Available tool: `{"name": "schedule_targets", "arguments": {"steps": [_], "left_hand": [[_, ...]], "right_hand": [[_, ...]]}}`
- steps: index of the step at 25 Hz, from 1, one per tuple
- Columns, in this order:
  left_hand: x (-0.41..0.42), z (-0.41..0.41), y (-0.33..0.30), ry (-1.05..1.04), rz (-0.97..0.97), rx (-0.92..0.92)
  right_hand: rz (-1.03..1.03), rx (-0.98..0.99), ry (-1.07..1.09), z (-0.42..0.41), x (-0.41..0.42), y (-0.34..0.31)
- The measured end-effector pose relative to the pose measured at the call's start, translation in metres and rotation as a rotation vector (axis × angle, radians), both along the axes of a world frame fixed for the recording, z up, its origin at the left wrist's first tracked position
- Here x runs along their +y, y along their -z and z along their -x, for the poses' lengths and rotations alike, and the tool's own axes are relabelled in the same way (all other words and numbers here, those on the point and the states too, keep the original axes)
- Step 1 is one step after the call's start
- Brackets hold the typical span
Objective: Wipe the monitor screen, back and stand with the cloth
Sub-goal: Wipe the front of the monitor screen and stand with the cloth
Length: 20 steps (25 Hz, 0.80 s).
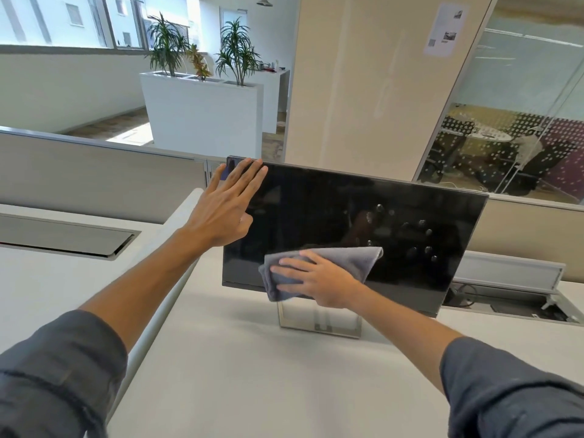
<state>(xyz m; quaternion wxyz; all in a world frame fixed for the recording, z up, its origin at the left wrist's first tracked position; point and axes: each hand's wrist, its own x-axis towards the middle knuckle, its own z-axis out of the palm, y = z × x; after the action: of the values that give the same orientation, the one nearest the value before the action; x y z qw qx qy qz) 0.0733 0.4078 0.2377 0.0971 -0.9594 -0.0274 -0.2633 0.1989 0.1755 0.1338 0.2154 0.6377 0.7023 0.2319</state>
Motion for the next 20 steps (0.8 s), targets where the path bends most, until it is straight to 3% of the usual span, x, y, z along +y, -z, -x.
{"name": "schedule_targets", "arguments": {"steps": [3,7,9,12,17,20], "left_hand": [[-0.005,-0.004,0.0,-0.012,-0.013,-0.008],[-0.01,-0.01,0.001,-0.035,-0.031,-0.019],[-0.014,-0.014,0.001,-0.048,-0.047,-0.02],[-0.017,-0.018,0.003,-0.052,-0.049,-0.012],[-0.023,-0.021,0.009,-0.039,-0.018,-0.02],[-0.028,-0.022,0.008,0.0,-0.037,-0.005]], "right_hand": [[-0.029,0.013,-0.029,0.001,-0.006,-0.014],[-0.403,0.056,0.103,-0.019,-0.008,-0.097],[-0.477,0.056,0.177,-0.033,-0.016,-0.117],[-0.349,0.046,0.151,-0.038,-0.028,-0.09],[-0.025,0.006,0.03,-0.026,-0.051,0.013],[-0.063,-0.051,-0.016,-0.024,-0.055,0.006]]}}
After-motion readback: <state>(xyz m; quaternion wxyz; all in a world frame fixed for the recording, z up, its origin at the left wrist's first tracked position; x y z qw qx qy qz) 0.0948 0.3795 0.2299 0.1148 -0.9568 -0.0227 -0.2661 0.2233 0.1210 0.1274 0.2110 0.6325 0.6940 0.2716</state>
